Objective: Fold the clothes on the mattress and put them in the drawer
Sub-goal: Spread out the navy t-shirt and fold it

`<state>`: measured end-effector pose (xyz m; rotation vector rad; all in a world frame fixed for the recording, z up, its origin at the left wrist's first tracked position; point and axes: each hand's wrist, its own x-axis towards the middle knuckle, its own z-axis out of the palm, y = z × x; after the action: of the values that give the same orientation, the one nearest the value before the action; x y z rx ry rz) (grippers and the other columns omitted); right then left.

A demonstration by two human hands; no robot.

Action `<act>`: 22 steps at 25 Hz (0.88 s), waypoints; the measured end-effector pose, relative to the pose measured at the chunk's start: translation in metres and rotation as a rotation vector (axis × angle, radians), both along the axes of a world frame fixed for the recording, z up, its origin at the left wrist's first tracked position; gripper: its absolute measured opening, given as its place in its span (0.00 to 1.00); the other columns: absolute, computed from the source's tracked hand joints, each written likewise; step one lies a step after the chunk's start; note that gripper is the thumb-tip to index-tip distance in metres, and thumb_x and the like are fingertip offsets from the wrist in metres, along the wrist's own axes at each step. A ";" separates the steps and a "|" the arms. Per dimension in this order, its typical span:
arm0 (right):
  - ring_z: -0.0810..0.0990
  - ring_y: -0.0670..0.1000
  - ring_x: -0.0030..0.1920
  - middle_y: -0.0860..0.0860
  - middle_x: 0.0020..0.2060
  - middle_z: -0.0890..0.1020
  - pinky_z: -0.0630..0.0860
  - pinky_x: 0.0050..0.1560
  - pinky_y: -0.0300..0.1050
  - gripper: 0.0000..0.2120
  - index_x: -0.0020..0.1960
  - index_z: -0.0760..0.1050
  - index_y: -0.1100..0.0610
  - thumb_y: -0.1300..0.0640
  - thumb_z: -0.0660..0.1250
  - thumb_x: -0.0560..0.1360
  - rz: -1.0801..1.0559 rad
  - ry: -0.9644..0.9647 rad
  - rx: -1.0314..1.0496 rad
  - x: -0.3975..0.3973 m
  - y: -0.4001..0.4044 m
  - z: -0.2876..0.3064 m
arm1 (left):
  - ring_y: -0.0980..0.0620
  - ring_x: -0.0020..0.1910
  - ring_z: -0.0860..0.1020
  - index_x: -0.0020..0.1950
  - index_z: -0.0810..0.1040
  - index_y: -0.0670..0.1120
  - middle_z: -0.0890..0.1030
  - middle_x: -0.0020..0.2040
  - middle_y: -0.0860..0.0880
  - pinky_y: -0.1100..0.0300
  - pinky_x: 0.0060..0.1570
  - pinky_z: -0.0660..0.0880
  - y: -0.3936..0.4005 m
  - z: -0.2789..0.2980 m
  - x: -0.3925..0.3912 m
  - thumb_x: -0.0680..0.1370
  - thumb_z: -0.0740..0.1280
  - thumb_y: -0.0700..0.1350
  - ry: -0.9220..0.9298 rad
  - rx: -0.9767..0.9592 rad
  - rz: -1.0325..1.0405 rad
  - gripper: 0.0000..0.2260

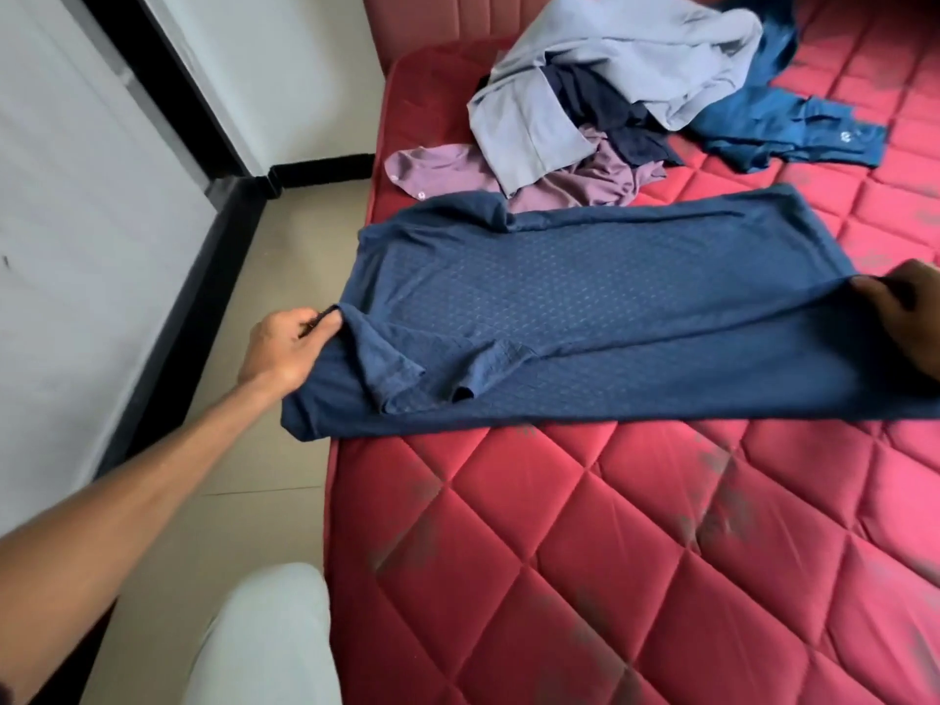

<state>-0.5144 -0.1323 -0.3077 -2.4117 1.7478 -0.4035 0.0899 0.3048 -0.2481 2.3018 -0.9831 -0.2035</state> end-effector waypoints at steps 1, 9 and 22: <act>0.79 0.66 0.38 0.60 0.39 0.80 0.79 0.41 0.64 0.24 0.46 0.70 0.48 0.27 0.57 0.79 -0.042 0.083 -0.004 -0.004 0.004 0.017 | 0.42 0.39 0.81 0.45 0.81 0.42 0.83 0.39 0.43 0.53 0.43 0.76 0.000 0.002 -0.002 0.76 0.67 0.65 0.018 -0.006 0.015 0.24; 0.79 0.61 0.53 0.54 0.56 0.82 0.78 0.53 0.58 0.20 0.60 0.80 0.58 0.53 0.65 0.71 0.538 0.180 -0.187 0.022 0.197 0.063 | 0.42 0.53 0.80 0.57 0.83 0.46 0.81 0.55 0.48 0.46 0.51 0.74 0.072 -0.008 -0.089 0.78 0.65 0.52 -0.686 0.031 -0.642 0.14; 0.82 0.63 0.48 0.56 0.32 0.81 0.72 0.47 0.58 0.20 0.42 0.84 0.57 0.56 0.53 0.69 0.234 0.711 -0.085 -0.051 0.219 0.096 | 0.42 0.57 0.85 0.64 0.81 0.34 0.84 0.60 0.38 0.55 0.54 0.80 0.105 0.030 -0.092 0.43 0.75 0.24 -0.813 0.361 -0.782 0.46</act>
<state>-0.5658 0.0863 -0.2121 -3.0081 1.6304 0.4789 -0.0023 0.4096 -0.2180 2.1863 -2.4067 0.3025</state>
